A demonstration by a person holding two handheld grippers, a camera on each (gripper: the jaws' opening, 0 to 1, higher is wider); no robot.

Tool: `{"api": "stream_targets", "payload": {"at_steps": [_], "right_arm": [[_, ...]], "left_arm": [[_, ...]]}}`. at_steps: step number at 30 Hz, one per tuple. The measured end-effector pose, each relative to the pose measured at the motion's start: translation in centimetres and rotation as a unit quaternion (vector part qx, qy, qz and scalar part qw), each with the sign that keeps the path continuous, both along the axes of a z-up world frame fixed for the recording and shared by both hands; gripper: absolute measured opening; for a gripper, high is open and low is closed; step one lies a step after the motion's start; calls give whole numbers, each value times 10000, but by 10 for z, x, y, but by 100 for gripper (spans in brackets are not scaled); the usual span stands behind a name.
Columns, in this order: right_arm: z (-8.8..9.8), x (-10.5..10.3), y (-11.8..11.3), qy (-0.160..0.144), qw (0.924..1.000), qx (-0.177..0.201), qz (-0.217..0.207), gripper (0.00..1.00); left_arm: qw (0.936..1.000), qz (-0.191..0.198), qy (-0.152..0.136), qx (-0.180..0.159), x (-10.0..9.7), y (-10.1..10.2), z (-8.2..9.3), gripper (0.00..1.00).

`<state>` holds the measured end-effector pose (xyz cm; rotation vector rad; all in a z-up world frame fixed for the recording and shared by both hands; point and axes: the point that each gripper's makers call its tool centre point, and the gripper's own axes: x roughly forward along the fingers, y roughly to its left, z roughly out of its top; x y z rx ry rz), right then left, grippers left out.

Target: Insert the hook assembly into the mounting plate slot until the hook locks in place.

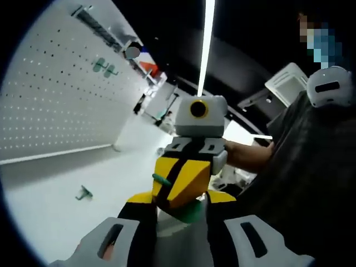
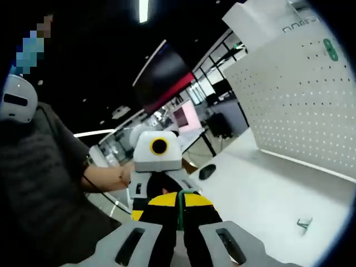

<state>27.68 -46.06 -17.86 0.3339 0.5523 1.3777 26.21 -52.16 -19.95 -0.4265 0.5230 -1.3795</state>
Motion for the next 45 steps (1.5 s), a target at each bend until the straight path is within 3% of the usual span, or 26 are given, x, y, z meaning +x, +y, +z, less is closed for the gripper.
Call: {"api": "stream_targets", "payload": {"at_steps": [7,18,30,45], "right_arm": [[5,0,-2,122,9998,183,8,0],[24,-1,-4,489,9953,836,47,0],[25,-6,0,490,9947,893,170,0],[26,0,-1,475,9944,946,31,0]], "left_arm": [[9999,-97,39,-109,-4,-1,2,34],[9985,-371,85,-402,-12,-5,16,38],[9975,-451,122,-523,-12,-7,22,37],[9977,-338,50,-581,-6,-7,23,35]]}}
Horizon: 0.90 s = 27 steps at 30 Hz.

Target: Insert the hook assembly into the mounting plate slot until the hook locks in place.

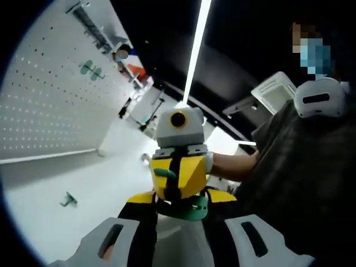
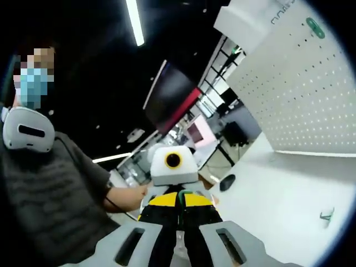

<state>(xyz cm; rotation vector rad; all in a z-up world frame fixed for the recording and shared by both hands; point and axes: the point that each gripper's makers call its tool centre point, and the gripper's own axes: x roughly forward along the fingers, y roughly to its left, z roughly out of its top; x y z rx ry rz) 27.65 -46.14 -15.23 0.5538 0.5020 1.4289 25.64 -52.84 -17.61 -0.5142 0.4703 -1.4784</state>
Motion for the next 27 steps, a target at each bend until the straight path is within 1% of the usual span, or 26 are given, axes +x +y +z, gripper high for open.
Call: {"api": "stream_targets", "payload": {"at_steps": [3,7,9,11,17,18,20,22,27], "right_arm": [[-1,2,0,-53,10000,-50,-31,0],[-6,3,0,-180,9996,-223,-68,1],[-8,4,1,-273,9991,-297,-97,1],[-11,4,0,-243,9990,-353,-115,1],[-21,6,1,-476,9963,-708,-141,2],[-25,6,0,-525,9949,-853,-128,2],[-28,6,1,-588,9938,-942,-110,4],[-32,7,1,-529,9929,-1057,-131,8],[-40,10,-1,-608,9897,-1283,-171,9]], "left_arm": [[10000,50,-6,29,2,0,-1,34],[9999,77,35,137,4,0,-6,34],[9997,97,7,223,5,0,-9,34],[9995,106,34,292,6,0,-12,34],[9983,160,33,551,8,0,-23,34],[9979,171,21,619,9,0,-26,34],[9972,177,-22,725,9,-1,-29,34],[9953,237,-146,924,12,0,-36,34],[9928,270,-264,1133,13,0,-43,34]]}}
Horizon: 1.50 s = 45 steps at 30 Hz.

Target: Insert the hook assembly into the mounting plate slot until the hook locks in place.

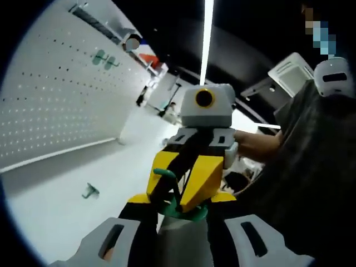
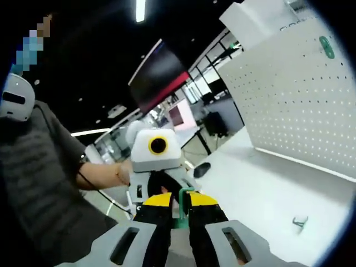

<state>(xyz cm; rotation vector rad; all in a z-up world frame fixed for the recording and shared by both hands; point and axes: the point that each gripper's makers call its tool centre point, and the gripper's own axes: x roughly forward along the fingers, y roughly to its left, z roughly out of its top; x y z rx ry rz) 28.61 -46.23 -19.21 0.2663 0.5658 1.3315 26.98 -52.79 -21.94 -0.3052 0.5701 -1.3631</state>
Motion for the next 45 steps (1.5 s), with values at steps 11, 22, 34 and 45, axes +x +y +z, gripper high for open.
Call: {"api": "stream_targets", "payload": {"at_steps": [11,22,34,45], "right_arm": [[-6,8,-10,-102,9987,-466,-198,11],[-13,18,-32,-223,9916,-1194,-435,13],[-21,4,-43,-607,9755,-2108,-189,13],[-45,10,-34,5,9682,-2472,-380,12]], "left_arm": [[9987,260,52,426,10,8,-23,34],[9933,776,54,850,25,25,-48,34],[9822,914,-333,1606,32,35,-66,34],[9776,843,-533,1852,30,20,-71,34]]}}
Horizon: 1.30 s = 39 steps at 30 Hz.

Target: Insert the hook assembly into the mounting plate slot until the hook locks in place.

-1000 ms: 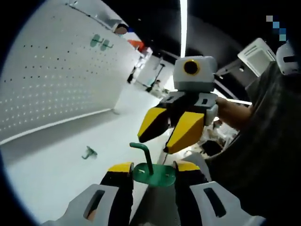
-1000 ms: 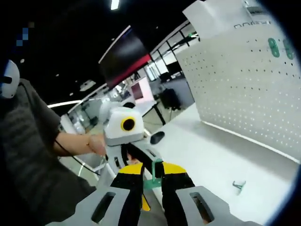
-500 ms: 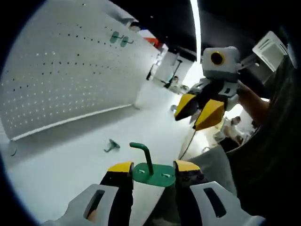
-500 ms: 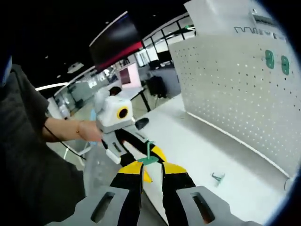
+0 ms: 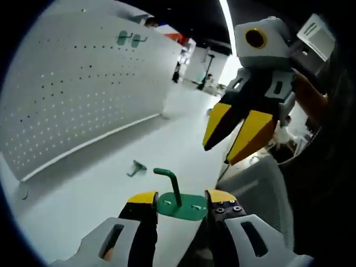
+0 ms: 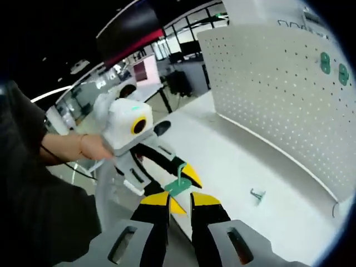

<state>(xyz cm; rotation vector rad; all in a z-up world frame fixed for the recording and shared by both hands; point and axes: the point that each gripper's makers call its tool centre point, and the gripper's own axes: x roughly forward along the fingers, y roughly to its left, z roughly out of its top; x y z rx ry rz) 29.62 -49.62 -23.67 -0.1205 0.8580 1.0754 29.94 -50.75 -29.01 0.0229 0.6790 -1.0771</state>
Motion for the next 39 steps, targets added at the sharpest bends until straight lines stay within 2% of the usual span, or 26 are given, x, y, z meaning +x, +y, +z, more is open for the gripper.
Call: {"api": "stream_targets", "payload": {"at_steps": [3,8,12,14,16,27,29,33,35,39], "right_arm": [[-4,-1,3,260,9996,-68,-99,12],[-6,3,7,404,9987,-123,-293,12],[-7,9,12,376,9984,-213,-369,9],[-14,11,12,467,9972,-397,-433,9],[-18,13,14,409,9970,-486,-435,9],[-25,16,19,664,9940,-598,-627,7],[-26,17,18,676,9933,-659,-664,2],[-26,19,17,699,9923,-687,-756,1],[-28,19,16,710,9915,-763,-781,1],[-28,16,18,558,9930,-795,-674,0]], "left_arm": [[9999,16,-88,107,0,-2,-1,34],[9996,159,-141,167,4,-4,0,34],[9996,206,-80,162,4,-8,-2,34],[9996,209,-101,187,4,-10,-2,34],[9995,233,-111,190,5,-11,-1,34],[9991,286,-176,254,8,-13,-1,34],[9988,306,-214,316,9,-12,-1,34],[9982,327,-271,431,11,-10,-2,34],[9972,255,-377,598,10,-9,-4,34],[9966,237,-387,688,11,-9,-5,34]]}}
